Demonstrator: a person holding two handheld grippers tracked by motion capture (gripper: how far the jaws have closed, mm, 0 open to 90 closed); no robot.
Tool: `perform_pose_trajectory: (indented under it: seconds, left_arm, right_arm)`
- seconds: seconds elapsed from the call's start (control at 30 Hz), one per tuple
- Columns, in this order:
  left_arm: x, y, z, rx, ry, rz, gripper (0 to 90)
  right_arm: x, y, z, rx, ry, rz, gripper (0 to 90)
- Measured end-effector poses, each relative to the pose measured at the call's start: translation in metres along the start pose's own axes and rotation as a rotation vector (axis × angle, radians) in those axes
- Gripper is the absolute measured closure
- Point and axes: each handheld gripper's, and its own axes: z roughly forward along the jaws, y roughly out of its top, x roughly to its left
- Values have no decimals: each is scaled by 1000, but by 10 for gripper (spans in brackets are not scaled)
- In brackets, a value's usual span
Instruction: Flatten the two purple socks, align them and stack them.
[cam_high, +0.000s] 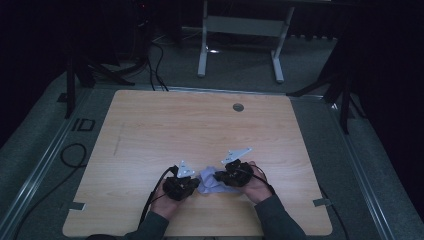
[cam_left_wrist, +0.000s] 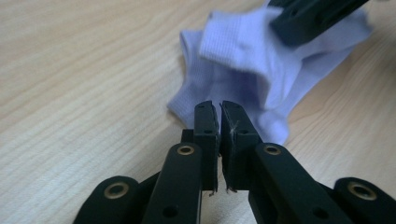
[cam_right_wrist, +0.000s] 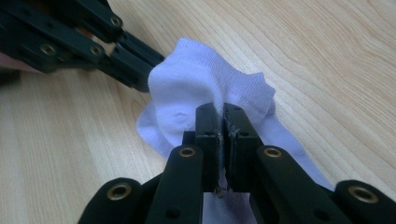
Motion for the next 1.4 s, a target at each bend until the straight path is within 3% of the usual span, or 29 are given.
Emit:
perform_pose_trajectory:
  seconds: [0.03, 0.13, 0.23, 0.4, 0.73, 0.93, 1.1, 1.4]
  left_arm:
    - [0, -1, 3, 19, 10, 7, 852]
    - [1, -2, 5, 22, 13, 4, 852]
    - [-1, -1, 6, 24, 28, 27, 844]
    - [1, -1, 6, 31, 21, 24, 836]
    - [2, -1, 6, 30, 16, 21, 830]
    - [2, -1, 6, 29, 9, 12, 828]
    - [3, -1, 6, 30, 2, 11, 828]
    - [4, -1, 6, 29, -4, 16, 829]
  right_arm:
    - [0, 0, 1, 1, 1, -4, 854]
    - [1, 0, 2, 6, 7, -9, 854]
    - [2, 0, 3, 9, 15, -14, 854]
    - [4, 0, 4, 26, 36, -24, 852]
    - [9, 0, 14, 44, -14, -43, 839]
    - [14, -2, 25, 77, -48, -64, 742]
    - [18, 1, 24, 72, -68, -106, 840]
    - [18, 9, 17, 46, -101, -127, 844]
